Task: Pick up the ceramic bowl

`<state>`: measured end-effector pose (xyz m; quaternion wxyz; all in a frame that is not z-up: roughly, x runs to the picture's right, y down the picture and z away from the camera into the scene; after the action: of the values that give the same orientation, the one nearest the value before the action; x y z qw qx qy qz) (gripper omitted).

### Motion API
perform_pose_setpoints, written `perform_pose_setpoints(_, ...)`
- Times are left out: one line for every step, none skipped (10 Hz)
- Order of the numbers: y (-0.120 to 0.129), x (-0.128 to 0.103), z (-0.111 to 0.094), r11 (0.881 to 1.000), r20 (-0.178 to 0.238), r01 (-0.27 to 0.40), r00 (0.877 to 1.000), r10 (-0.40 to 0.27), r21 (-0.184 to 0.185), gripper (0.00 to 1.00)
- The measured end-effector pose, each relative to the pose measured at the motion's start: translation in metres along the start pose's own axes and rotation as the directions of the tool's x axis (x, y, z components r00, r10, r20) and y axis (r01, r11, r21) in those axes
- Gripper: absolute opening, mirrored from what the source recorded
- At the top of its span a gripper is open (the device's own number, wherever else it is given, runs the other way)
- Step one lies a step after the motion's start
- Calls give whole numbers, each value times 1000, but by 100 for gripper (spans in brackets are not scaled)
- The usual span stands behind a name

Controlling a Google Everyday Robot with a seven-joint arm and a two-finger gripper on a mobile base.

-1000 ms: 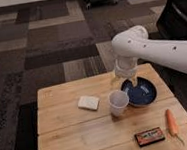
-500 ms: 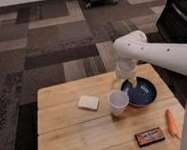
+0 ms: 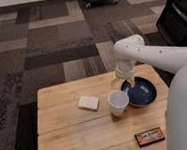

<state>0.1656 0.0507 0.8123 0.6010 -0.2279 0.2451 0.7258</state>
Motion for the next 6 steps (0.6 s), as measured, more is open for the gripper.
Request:
perform_pose_setpoints(3,-2,11,1000,-13,19,1000,-19,-1,65)
perform_pose_setpoints(8,-2,20,999,-25,41,999,-41,-2,65)
perform_pose_setpoints(11,-2,27,998,-32,57,998,-57,-3,65)
perform_pose_setpoints(13,-2,31,998,-38,67,997,-67,-3,65)
perform_pose_setpoints(13,-1,35,997,-44,74,996,-74,-1,65)
perform_pose_setpoints(15,1,38,996,-51,89,995,-89,2,65)
